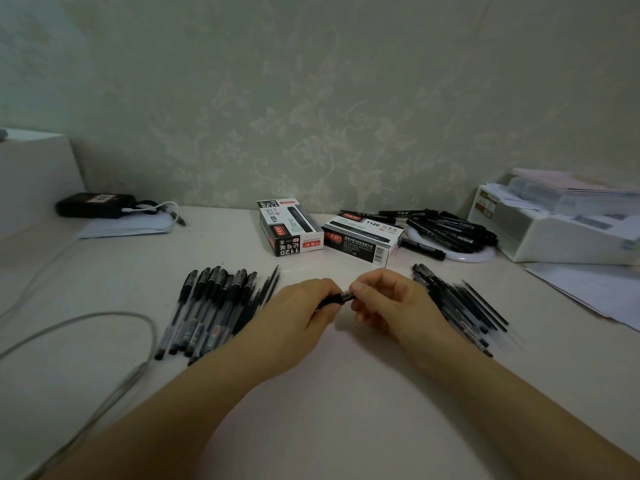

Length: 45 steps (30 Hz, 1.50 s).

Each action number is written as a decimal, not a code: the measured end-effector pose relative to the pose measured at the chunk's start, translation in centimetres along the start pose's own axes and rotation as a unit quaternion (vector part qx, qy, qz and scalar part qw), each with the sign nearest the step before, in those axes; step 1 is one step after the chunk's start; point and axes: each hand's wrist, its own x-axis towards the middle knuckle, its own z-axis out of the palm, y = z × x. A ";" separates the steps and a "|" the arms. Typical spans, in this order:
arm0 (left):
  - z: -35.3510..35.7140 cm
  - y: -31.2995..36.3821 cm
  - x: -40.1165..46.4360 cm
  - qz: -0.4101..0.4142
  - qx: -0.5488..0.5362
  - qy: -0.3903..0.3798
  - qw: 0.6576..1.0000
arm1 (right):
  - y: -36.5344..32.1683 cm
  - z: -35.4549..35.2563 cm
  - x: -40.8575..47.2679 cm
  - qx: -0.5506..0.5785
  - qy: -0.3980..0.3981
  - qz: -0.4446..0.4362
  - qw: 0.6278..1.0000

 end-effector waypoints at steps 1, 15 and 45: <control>0.1 -0.1 0.1 0.001 0.002 -0.001 1.000 | 0.0 0.0 0.0 -0.009 -0.007 -0.006 1.000; -0.4 -0.3 0.5 0.029 0.106 0.015 0.994 | 0.3 -0.2 0.0 -0.002 -0.072 -0.035 0.997; -0.1 -1.2 0.5 -0.007 0.088 0.044 0.995 | 1.5 -0.8 0.5 -0.422 0.088 -0.147 0.891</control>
